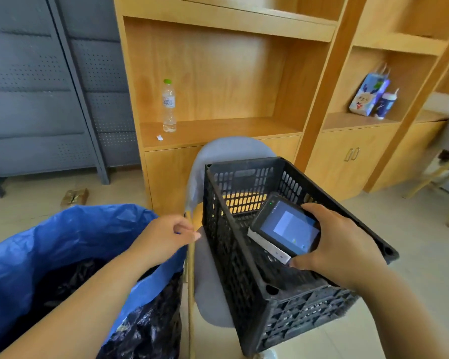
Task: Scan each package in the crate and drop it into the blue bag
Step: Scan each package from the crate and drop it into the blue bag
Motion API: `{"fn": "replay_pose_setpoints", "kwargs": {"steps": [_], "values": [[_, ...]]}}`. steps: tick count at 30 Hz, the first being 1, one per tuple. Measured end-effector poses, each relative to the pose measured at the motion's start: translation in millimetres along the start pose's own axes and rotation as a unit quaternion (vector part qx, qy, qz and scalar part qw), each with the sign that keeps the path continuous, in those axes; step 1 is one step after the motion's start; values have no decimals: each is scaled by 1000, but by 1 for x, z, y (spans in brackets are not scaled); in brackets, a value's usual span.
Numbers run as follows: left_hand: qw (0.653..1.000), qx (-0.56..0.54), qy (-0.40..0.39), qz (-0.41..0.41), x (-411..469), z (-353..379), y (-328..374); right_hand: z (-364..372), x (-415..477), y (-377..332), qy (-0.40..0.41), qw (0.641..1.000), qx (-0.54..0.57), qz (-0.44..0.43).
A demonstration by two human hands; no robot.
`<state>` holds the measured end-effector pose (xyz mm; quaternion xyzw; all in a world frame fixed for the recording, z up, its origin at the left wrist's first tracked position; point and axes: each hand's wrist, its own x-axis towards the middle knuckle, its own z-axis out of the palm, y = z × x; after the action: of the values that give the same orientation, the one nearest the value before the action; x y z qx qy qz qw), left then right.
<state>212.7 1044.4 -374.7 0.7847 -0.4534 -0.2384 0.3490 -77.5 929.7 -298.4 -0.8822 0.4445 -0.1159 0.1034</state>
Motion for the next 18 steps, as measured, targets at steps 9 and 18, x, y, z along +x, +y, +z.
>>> {"fn": "replay_pose_setpoints", "kwargs": {"steps": [9, 18], "values": [[982, 101, -111, 116, 98, 79, 94, -12, 13, 87, 10, 996, -23, 89], [837, 451, -292, 97, 183, 191, 97, 1, 49, 136, -6, 994, -60, 95]]}}
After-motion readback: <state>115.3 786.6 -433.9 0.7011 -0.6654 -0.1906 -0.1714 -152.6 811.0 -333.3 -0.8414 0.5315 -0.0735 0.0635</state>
